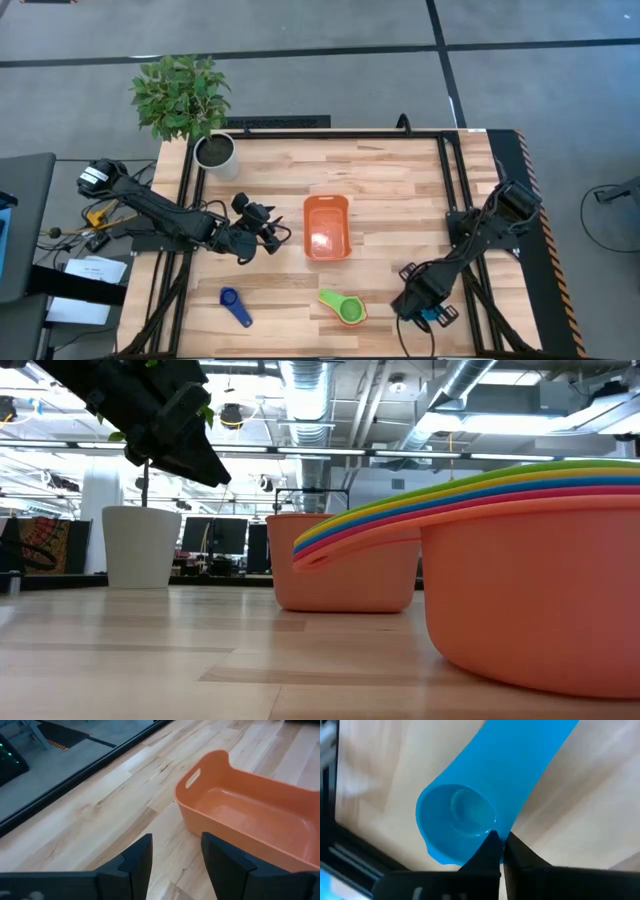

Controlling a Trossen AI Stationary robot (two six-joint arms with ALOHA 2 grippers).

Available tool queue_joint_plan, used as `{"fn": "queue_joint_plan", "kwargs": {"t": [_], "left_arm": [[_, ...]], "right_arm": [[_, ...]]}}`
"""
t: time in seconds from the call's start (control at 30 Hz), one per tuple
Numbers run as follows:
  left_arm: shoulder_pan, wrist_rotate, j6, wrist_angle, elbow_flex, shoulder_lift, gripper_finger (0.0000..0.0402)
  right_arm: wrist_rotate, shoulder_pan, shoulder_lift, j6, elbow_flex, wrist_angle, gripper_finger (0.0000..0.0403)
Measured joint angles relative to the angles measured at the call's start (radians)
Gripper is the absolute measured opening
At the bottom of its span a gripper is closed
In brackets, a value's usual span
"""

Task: Nest measuring cups in basket
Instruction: Stack the light blue measuring cup on top of the green measuring cup

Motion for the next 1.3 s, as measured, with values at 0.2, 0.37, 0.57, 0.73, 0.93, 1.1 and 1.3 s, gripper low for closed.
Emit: {"fn": "queue_joint_plan", "kwargs": {"t": [0.2, 0.37, 0.57, 0.73, 0.93, 1.1, 1.3], "left_arm": [[0.0, 0.001, -0.001, 0.001, 0.0, 0.0, 0.016], [0.0, 0.003, -0.004, 0.012, 0.0, 0.0, 0.016], [0.0, 0.008, -0.007, 0.042, 0.0, 0.0, 0.016], [0.0, 0.008, -0.007, 0.046, 0.0, 0.0, 0.016], [0.0, 0.004, -0.026, 0.059, 0.0, 0.017, 0.016], [0.0, 0.004, -0.023, 0.075, 0.001, 0.064, 0.016], [0.0, 0.006, -0.026, 0.088, 0.001, 0.11, 0.016]], "right_arm": [[0.031, -0.02, -0.032, 0.141, 0.0, 0.016, 0.0018], [0.053, -0.038, -0.097, 0.241, 0.0, 0.078, 0.0007], [0.053, -0.093, -0.199, 0.499, 0.001, 0.185, 0.0017], [0.086, -0.145, -0.243, 0.54, 0.001, 0.309, 0.0011], [0.071, -0.209, -0.199, 0.526, 0.002, 0.47, 0.0016], [0.078, -0.242, -0.13, 0.546, 0.109, 0.484, 0.0011], [0.07, -0.24, -0.024, 0.463, 0.264, 0.356, 0.0014]]}}
